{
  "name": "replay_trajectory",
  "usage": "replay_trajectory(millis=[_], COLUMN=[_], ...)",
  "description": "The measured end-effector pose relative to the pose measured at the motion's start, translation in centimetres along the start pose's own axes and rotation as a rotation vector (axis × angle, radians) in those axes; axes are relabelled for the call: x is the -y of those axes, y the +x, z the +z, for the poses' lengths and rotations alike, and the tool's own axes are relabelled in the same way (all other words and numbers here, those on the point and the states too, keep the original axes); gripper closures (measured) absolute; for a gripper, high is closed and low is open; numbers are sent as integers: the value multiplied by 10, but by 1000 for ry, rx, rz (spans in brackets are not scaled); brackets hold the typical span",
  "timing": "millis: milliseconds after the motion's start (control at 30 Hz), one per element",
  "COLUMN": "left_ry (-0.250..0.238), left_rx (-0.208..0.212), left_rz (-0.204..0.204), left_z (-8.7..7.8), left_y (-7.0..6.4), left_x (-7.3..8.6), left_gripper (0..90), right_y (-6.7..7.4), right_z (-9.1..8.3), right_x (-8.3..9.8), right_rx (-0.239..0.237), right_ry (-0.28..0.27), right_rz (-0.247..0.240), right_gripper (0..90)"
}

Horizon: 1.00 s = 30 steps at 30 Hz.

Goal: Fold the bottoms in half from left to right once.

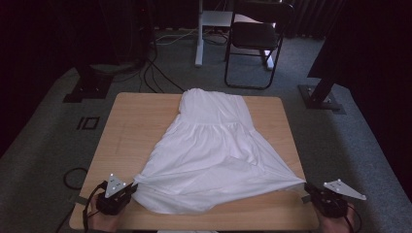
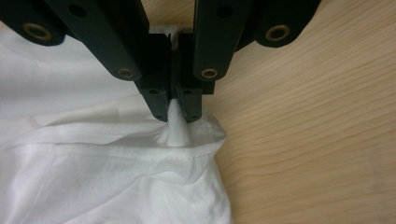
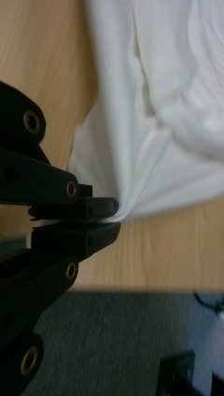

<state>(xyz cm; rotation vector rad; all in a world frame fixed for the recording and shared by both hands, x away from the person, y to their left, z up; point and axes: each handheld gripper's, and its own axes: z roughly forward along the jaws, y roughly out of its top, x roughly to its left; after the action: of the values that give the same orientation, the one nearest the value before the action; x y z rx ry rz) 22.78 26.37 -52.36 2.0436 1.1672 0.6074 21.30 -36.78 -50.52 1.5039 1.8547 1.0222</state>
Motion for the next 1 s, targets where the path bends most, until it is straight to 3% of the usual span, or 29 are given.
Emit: replay_trajectory(millis=[67,100,133,200,300,433,567,633,733,900,933,1000], left_ry=[-8,-13,-18,-22,-12,-24,-27,-30,3,64,89,101], left_rx=[17,32,45,56,56,74,89,104,121,103,98,98], left_rz=[22,38,46,53,45,22,-13,-32,-40,-40,-33,-8], left_z=[1,1,2,4,5,4,2,2,7,22,26,28], left_y=[-3,-4,-6,-9,-7,-5,1,4,5,4,4,2], left_x=[1,2,2,2,1,2,6,9,11,13,12,11], left_gripper=[858,848,837,805,764,637,540,505,453,369,369,418], right_y=[-6,-7,-7,-2,11,42,67,79,97,118,120,121], right_z=[0,3,5,8,16,47,86,107,129,166,170,174], right_x=[2,4,5,6,-2,-23,-41,-50,-60,-68,-68,-67], right_rx=[42,23,15,6,-83,-209,-274,-320,-338,-375,-383,-415], right_ry=[47,97,115,94,37,41,73,88,118,191,208,230], right_rz=[-9,-17,-22,-23,-22,-79,-130,-126,-163,-173,-172,-185], right_gripper=[746,656,626,542,485,452,432,401,362,371,418,652])
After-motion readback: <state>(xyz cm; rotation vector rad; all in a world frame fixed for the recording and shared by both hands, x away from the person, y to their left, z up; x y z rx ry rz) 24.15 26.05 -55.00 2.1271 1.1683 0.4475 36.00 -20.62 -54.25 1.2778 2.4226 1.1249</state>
